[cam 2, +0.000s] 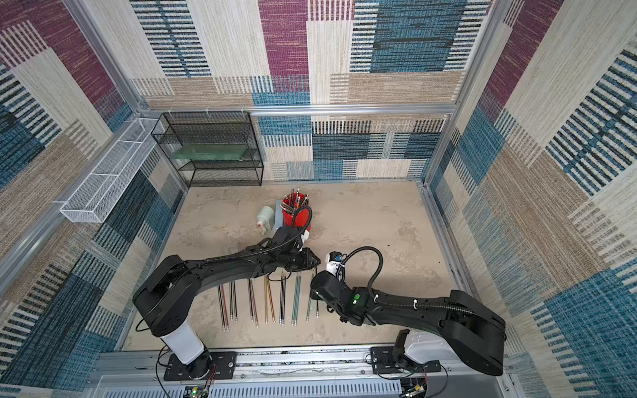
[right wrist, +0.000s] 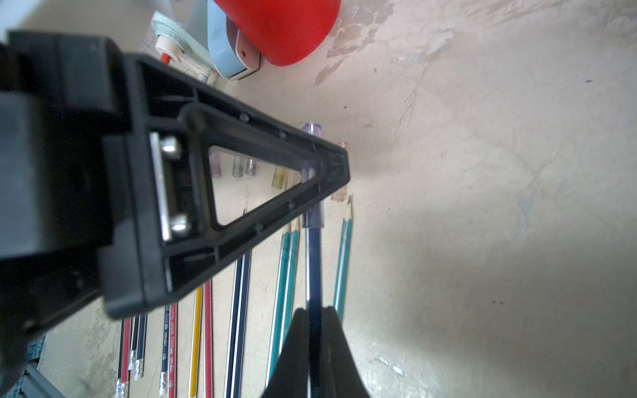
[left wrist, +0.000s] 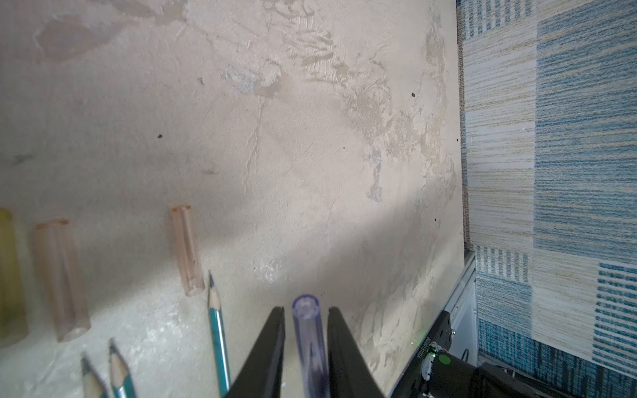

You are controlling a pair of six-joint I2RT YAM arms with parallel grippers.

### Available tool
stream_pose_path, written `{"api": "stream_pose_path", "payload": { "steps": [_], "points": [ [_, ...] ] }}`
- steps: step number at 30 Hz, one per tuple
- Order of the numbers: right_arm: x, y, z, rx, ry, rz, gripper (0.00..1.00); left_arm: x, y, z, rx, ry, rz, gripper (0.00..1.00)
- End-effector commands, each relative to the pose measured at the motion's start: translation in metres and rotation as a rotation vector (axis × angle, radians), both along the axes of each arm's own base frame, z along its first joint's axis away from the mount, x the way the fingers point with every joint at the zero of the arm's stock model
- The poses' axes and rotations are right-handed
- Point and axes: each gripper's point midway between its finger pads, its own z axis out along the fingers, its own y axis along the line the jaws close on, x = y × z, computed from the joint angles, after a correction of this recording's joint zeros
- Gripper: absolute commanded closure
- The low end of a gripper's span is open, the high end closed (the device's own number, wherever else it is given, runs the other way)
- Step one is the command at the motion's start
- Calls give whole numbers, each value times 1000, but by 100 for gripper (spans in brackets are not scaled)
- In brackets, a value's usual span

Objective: Remove the protective cover of the pencils
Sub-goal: Remove the protective sleeve from the pencil, then place the protective sleeve at the center of the board, then place the pencil at the center of the board.

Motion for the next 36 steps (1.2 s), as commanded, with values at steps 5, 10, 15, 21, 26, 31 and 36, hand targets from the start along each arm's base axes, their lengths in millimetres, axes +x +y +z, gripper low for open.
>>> {"api": "stream_pose_path", "payload": {
  "steps": [5, 10, 15, 21, 26, 31, 36],
  "points": [
    [0, 8, 4, 36, -14, 16, 100, 7, -8, 5, -36, -13, 11, 91],
    [-6, 5, -2, 31, -5, 13, 100, 24, -15, 1, -13, -24, 34, 94],
    [-11, -1, -12, 26, 12, 4, 100, 45, -17, -11, 12, -13, 72, 96],
    [-12, -9, -20, 9, 30, -25, 100, 53, -18, -22, 33, -4, 90, 95],
    [-12, -9, -34, -8, 80, -51, 100, 57, -17, -34, 81, 13, 88, 95],
    [-11, -5, -52, -40, 130, -67, 100, 59, -10, -49, 157, 27, 101, 94],
    [-8, -1, -61, -40, 157, -61, 100, 61, -4, -56, 212, 33, 107, 92]
  ]
}}
